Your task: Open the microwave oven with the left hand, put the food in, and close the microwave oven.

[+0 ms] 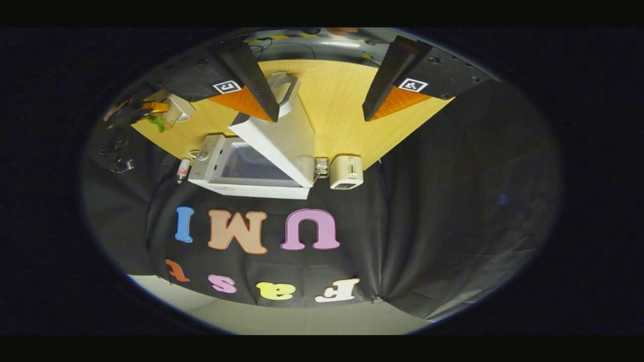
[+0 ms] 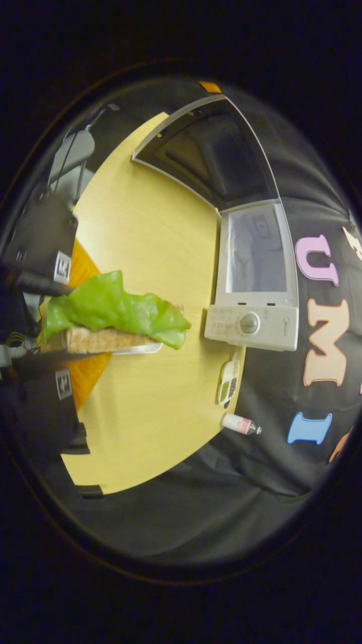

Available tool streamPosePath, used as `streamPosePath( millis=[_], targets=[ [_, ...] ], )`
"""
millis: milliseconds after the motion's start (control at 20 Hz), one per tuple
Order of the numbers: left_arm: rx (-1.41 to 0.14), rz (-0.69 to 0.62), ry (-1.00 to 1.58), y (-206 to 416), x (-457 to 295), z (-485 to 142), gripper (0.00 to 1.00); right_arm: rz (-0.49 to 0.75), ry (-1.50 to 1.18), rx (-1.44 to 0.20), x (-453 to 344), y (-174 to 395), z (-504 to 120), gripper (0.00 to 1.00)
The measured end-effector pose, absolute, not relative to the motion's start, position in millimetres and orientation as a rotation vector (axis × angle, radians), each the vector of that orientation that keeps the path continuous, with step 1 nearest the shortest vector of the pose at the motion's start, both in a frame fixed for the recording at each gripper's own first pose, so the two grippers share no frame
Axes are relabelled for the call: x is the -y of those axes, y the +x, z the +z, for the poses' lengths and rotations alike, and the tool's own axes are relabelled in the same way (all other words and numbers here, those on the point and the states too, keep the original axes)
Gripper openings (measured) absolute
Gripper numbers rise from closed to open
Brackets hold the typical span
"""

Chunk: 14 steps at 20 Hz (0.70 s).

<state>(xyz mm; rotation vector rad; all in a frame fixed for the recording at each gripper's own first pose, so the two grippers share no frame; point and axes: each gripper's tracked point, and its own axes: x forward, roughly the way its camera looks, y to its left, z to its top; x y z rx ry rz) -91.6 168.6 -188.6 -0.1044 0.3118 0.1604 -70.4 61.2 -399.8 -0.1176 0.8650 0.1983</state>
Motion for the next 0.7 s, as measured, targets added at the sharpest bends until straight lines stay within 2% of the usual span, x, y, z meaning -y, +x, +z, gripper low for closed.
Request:
streamPosePath(
  millis=[50, 100, 150, 200, 250, 300, 350, 500, 550, 600, 700],
  targets=[
    [-0.303, 0.158, -0.107, -92, -167, -189, 0.97, 0.205, -0.118, -0.872, -63, -71, -399, 0.36],
    [-0.307, 0.152, -0.119, -91, -163, -192, 0.97, 0.208, -0.125, -0.870, -63, -70, -398, 0.36],
    [-0.323, 0.142, -0.129, -93, -158, -199, 0.99, 0.207, -0.131, -0.855, -63, -67, -396, 0.29],
    [-0.336, 0.137, -0.136, -95, -155, -203, 0.97, 0.209, -0.133, -0.836, -64, -62, -389, 0.28],
    [-0.334, 0.132, -0.142, -97, -153, -203, 0.98, 0.209, -0.127, -0.819, -64, -59, -384, 0.34],
    [-0.329, 0.127, -0.149, -98, -152, -201, 0.98, 0.206, -0.117, -0.805, -65, -55, -377, 0.28],
    [-0.327, 0.124, -0.154, -99, -151, -200, 0.97, 0.208, -0.113, -0.793, -67, -51, -370, 0.34],
    [-0.317, 0.123, -0.143, -98, -159, -197, 0.97, 0.220, -0.126, -0.738, -79, -35, -348, 0.34],
    [-0.314, 0.122, -0.134, -100, -163, -197, 0.97, 0.233, -0.114, -0.715, -90, -30, -340, 0.28],
    [-0.317, 0.116, -0.127, -101, -166, -197, 0.97, 0.245, -0.084, -0.702, -102, -25, -332, 0.34],
    [-0.323, 0.104, -0.129, -105, -168, -200, 0.97, 0.276, 0.010, -0.697, -134, -16, -321, 0.34]
  ],
)
